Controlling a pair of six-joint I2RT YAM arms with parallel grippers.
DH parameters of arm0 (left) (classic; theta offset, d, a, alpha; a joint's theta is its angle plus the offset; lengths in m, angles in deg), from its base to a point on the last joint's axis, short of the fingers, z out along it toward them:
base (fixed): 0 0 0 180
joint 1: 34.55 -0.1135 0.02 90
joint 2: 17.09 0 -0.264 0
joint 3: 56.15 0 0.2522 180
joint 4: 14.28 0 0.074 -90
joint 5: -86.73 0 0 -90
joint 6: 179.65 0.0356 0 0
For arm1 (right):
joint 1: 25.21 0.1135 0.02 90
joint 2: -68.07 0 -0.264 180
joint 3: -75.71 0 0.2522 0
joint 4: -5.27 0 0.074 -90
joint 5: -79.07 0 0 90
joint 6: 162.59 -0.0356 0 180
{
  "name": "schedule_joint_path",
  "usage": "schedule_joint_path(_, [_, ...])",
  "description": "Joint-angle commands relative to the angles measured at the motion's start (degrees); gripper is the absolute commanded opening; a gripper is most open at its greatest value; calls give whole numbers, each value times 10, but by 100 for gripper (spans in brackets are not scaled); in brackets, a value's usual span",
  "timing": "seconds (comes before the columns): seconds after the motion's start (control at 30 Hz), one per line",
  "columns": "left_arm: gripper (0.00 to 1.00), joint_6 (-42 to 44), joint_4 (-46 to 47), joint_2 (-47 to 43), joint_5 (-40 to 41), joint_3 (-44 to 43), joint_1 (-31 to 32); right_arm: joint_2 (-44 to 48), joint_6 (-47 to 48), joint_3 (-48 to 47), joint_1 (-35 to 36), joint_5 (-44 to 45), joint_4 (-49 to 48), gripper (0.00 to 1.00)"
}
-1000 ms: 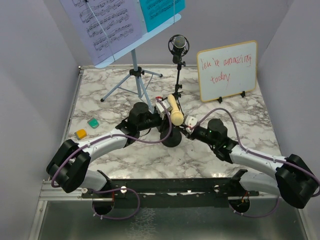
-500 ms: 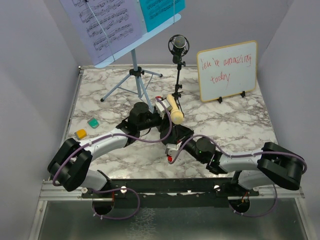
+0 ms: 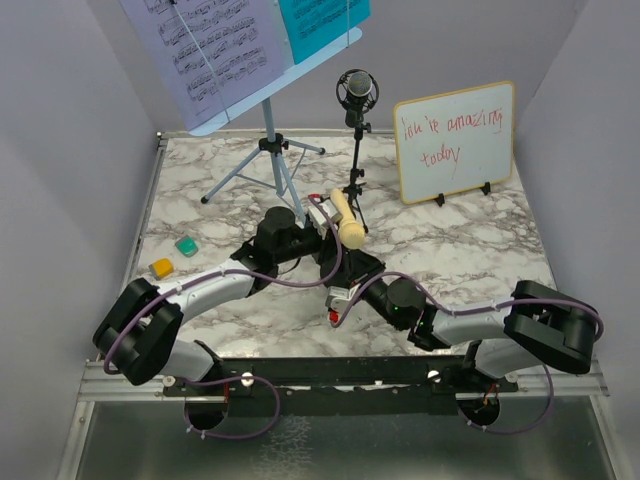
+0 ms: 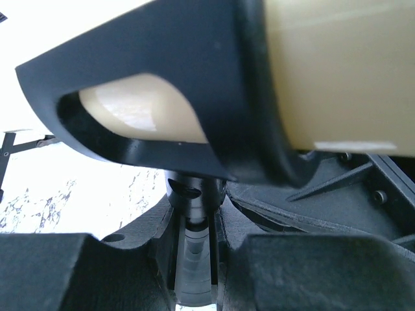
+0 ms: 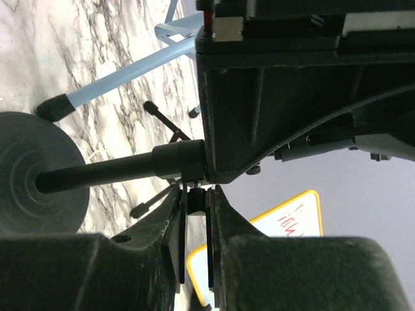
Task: Pack up the instrument practice props
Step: Unscrew the knob on the microphone stand.
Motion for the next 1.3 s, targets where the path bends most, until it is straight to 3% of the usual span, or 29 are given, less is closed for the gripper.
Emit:
schedule_joint_path(0.0, [21,-22,-22,-22,-12,26,10,-35,-89,8,-1,-37,109,12])
schedule_joint_path(0.57, [39,-52,82,-59,18,83,11,-129,-50,22,3,-14,-1,13])
schedule_joint_path(0.9, [47,-57,195,-132,60,159,10,-110,-78,26,5,-26,-6,17])
schedule_joint_path(1.1, [49,-69,229,-137,54,160,9,-138,-65,28,5,-13,-50,20])
schedule_joint_path(1.27, [50,-75,244,-128,61,156,10,-100,-120,27,6,-31,-39,26])
